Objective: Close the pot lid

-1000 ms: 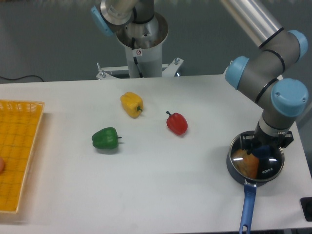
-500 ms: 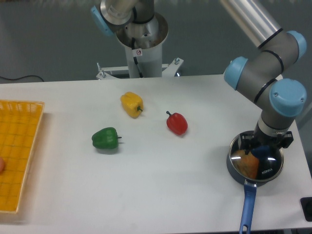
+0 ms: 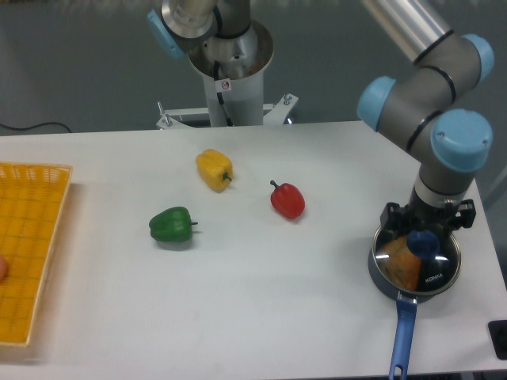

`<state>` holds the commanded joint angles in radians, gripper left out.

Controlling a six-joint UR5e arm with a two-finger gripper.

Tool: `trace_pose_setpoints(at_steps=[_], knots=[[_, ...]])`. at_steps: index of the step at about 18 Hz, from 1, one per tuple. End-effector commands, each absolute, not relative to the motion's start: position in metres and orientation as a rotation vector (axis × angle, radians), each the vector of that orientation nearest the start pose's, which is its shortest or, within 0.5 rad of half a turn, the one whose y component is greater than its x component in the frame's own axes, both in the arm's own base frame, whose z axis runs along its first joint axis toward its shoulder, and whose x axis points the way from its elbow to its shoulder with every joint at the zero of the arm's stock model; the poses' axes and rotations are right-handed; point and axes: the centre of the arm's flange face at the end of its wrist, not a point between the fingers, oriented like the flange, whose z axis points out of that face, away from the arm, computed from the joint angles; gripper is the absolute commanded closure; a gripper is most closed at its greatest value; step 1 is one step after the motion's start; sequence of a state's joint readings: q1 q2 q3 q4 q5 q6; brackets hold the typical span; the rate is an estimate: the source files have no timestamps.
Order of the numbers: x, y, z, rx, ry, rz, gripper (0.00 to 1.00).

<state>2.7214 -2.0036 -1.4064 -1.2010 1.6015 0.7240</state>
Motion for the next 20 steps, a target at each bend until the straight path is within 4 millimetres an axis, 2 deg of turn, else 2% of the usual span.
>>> trace_pose_setpoints(at_steps=[3, 7, 9, 12, 17, 20], knots=[[-0.515, 0.403, 0.365, -3.073, -0.476, 0.141, 0.00], [-0.482, 0.408, 0.374, -3.110, -0.256, 0.133, 0.00], [-0.469, 0.410, 0.383, -3.124, -0.065, 0.129, 0.00], [-0.455, 0.413, 0.396, -3.129, 0.214, 0.124, 0.00], [-0.435, 0.417, 0.409, -3.113, 0.502, 0.090, 0.00], [-0.434, 0.416, 0.413, -3.107, 0.639, 0.070, 0.00]])
